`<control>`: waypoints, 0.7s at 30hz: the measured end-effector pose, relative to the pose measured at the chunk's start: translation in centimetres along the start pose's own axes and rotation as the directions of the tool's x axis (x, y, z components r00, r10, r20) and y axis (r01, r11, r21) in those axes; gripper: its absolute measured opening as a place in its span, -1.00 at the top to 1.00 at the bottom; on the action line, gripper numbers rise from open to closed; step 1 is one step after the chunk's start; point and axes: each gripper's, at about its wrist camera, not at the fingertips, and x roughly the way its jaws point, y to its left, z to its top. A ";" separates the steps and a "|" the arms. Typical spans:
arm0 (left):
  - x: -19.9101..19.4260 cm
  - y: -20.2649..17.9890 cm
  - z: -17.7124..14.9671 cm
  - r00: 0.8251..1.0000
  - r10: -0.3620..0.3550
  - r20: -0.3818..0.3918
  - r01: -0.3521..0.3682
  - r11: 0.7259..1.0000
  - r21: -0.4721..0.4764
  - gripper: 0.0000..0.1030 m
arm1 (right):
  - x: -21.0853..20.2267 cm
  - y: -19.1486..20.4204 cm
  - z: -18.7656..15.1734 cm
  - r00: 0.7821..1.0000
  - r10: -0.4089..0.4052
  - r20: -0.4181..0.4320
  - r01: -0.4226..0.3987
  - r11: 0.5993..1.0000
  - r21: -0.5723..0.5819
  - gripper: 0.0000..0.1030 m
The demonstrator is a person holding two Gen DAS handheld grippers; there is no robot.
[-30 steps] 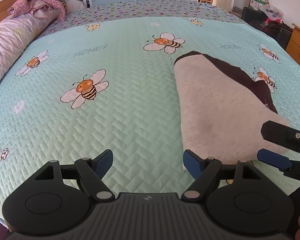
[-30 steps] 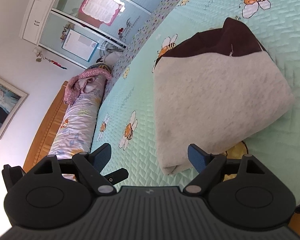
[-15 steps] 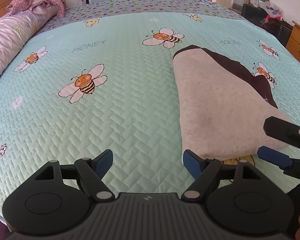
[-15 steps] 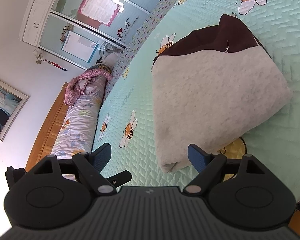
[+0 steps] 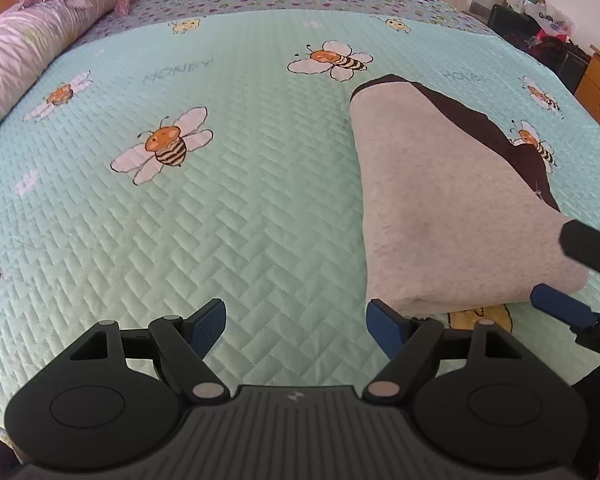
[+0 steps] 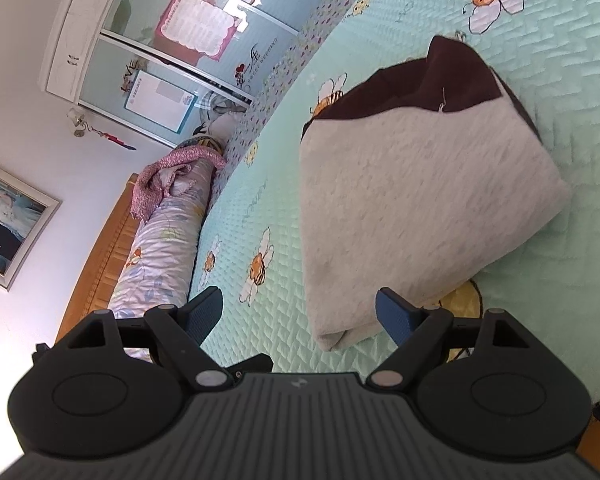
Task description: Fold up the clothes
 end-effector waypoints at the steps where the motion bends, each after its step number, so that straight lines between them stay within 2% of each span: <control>1: 0.1 0.1 0.0 1.000 -0.008 -0.004 0.008 1.000 -0.006 -0.55 | -0.2 -0.1 0.2 1.000 0.003 0.009 -0.003 1.000 -0.003 -0.64; 11: 1.0 0.2 -0.1 0.998 -0.052 -0.025 0.051 0.997 -0.051 -0.55 | -3.5 -3.2 3.5 0.990 -0.025 0.142 0.019 0.999 0.047 -0.64; 21: 2.0 0.0 -0.1 0.995 -0.076 -0.062 0.073 0.996 -0.050 -0.55 | -4.9 -5.8 4.8 0.977 -0.074 0.199 0.055 0.994 0.099 -0.64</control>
